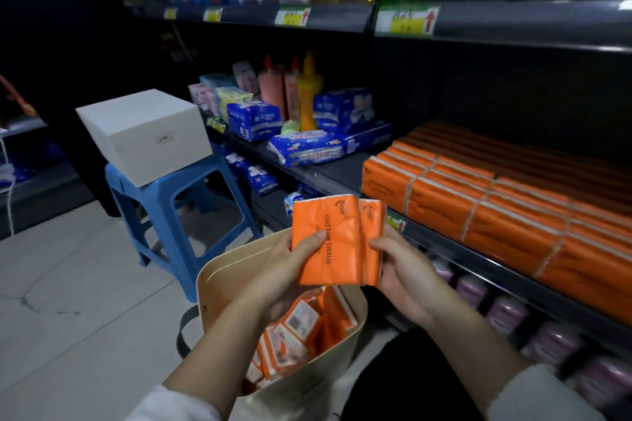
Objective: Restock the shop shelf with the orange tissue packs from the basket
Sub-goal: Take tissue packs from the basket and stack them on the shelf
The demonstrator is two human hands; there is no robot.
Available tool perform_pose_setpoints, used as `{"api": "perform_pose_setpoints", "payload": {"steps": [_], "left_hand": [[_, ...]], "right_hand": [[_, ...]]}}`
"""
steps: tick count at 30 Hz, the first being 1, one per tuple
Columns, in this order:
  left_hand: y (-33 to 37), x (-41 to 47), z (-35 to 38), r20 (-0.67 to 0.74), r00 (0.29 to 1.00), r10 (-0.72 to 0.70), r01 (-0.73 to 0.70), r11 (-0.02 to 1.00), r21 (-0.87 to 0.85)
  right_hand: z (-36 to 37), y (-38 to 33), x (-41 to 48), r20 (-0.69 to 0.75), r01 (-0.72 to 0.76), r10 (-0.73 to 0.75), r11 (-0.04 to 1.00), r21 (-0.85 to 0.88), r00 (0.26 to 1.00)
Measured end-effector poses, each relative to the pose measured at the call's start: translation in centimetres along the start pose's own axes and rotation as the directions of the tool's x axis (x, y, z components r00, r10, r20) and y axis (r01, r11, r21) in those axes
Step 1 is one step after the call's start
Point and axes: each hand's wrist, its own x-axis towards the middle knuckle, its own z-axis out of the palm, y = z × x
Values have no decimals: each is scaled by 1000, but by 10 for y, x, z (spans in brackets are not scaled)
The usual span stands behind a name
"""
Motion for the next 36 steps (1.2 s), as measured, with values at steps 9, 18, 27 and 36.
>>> {"api": "perform_pose_setpoints", "payload": {"steps": [9,18,27,36], "left_hand": [[15,4,51,-10,997,71,-72,979,-190],[1,23,162,77,986,148,-135,979,-151],[-28,18,293,336,933,131,-94,988,-125],[-49,31,369,426,905,18,-10,1000,-20]], "right_hand": [[-30,-48,-38,-212,169,-203,971,-167,956],[-123,-110,-98,-468,276,-444,880,-386,764],[-220,-189,-209,-615,265,-637,763,-590,465],[-315,-218,-252,-616,-210,-729,579,-788,300]]}}
